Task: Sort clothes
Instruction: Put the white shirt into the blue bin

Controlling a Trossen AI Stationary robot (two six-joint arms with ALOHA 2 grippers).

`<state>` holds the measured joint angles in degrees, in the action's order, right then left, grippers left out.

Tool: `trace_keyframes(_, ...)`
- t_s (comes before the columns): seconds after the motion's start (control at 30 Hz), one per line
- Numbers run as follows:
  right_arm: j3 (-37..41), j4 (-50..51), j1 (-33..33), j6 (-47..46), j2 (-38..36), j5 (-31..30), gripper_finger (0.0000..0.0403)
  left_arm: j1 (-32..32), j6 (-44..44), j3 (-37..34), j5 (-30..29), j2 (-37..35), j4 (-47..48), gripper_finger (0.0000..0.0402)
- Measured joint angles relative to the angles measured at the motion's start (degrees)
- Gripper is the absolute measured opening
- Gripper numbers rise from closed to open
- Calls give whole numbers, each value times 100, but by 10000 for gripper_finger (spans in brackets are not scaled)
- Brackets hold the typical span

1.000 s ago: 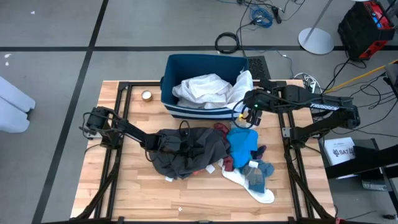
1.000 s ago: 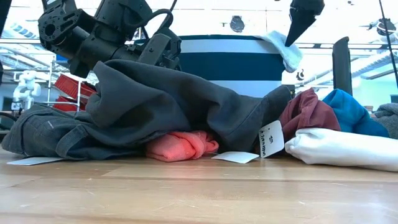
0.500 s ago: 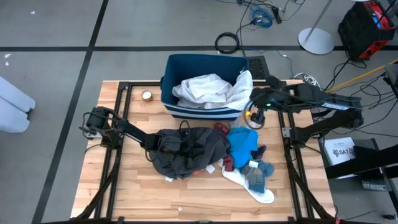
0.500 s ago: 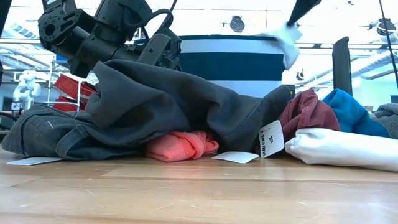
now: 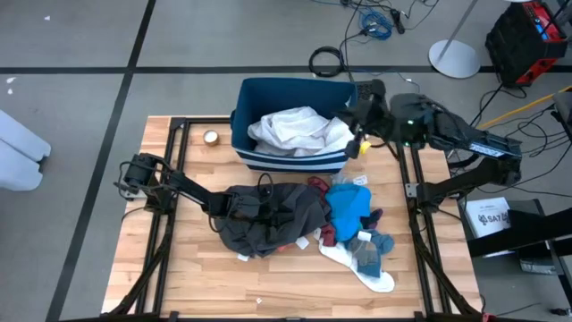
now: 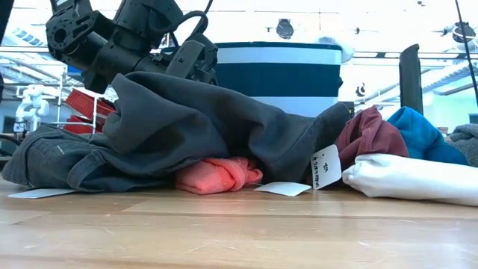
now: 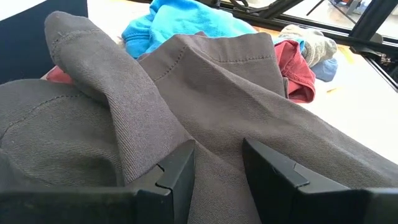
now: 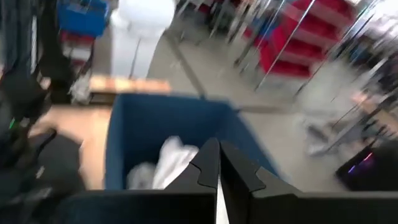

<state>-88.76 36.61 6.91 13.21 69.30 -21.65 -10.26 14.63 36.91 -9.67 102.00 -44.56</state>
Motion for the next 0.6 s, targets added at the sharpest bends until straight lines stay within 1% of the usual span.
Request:
trace_keyframes(0.03, 3, 237, 59, -104, 4, 101, 0, 0, 0, 0, 2, 0, -2, 145)
trace_keyframes(0.13, 6, 798, 235, -379, -19, 115, 2, -2, 1, 0, 14, 0, 5, 145)
trace_keyframes(0.23, 5, 1512, 356, -515, -138, 340, 21, 0, 7, 0, 51, 0, 16, 145)
trace_keyframes(0.3, -1, 2075, 366, -573, -203, 528, 47, -16, 9, 0, 70, 0, 24, 145)
trace_keyframes(0.43, 1, 3008, 351, -818, -177, 549, 117, -70, 5, 0, 79, 0, 22, 145)
trace_keyframes(0.53, 1, 3163, 454, -1197, -72, 535, 172, -63, 7, 0, 90, 0, 20, 145)
trace_keyframes(0.6, 1, 3210, 519, -1254, 37, 551, 204, -65, 4, 0, 86, 0, 18, 145)
